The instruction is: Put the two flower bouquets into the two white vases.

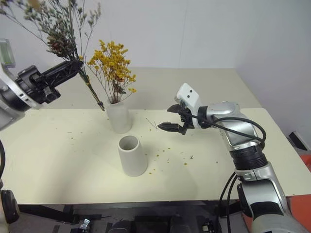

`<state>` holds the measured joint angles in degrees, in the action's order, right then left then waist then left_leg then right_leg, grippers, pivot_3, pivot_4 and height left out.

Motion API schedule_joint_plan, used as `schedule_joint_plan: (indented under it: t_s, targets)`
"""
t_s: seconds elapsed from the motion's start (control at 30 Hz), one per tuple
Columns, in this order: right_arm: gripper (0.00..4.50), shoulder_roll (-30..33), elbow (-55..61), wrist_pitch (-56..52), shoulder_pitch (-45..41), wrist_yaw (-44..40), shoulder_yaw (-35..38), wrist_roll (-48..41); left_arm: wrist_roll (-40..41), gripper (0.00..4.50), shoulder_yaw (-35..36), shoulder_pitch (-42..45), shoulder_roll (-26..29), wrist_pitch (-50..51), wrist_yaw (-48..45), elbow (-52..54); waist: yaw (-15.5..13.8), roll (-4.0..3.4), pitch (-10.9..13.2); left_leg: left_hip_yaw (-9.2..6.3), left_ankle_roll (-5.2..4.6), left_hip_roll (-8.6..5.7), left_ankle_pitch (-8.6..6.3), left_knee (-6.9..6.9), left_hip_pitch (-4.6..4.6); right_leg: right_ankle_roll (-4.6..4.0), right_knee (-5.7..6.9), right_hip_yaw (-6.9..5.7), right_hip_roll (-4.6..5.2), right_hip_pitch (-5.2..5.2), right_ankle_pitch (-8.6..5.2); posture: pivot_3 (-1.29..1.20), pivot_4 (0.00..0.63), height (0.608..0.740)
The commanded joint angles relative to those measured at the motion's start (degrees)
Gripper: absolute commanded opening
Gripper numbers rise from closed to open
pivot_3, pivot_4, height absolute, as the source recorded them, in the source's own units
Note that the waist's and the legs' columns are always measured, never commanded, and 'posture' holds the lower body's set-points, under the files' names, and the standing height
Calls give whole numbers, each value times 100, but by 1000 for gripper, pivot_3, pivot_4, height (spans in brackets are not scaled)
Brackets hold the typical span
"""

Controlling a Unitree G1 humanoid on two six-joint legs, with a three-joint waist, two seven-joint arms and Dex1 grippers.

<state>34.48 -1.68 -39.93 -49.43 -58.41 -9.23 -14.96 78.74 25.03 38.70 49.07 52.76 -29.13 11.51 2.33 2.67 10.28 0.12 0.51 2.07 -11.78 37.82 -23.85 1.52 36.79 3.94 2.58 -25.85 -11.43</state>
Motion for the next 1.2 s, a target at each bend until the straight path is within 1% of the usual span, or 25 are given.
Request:
schedule_joint_plan:
  t_s: [0.03,0.23,0.33,0.47,0.6,0.97,1.2]
  targets:
    - [4500,98,274,-74,3,64,247,-145,88,27,54,180,-117,-184,-497,48,1,0,0,0,0,0,0,0,1,0,1,0,0,1,0,0,150,740]
    - [4500,210,461,-62,113,-69,294,-222,-111,27,-473,426,-307,-15,-1164,-78,4,0,0,-1,0,0,0,1,3,1,-1,0,-1,3,-1,0,150,740]
    - [4500,352,652,77,260,-396,354,-456,-390,27,-790,479,-308,16,-1522,-114,4,0,0,-1,0,0,0,0,2,1,-1,0,-1,3,-1,0,150,740]
    - [4500,530,924,273,443,-1012,562,-995,-692,27,-1123,579,-385,10,-1855,-183,5,0,0,-2,0,0,0,1,3,3,0,0,-2,4,-2,0,150,740]
    - [4500,616,1087,393,536,-1317,617,-1278,-857,27,-1345,614,-542,37,-2031,-229,25,0,0,-2,-1,1,0,1,4,9,-1,1,-3,5,-5,0,150,740]
    - [4500,719,1420,548,667,-1662,519,-1487,-1603,27,-1613,393,-681,-167,-2498,-85,19,0,0,-2,-1,2,0,1,6,10,1,1,-4,6,-6,0,150,740]
    - [4500,722,1428,562,615,-1685,475,-1450,-1817,27,-1551,383,-646,-175,-2752,-129,16,0,0,-2,-1,2,0,1,6,11,0,1,-3,7,-7,0,150,740]
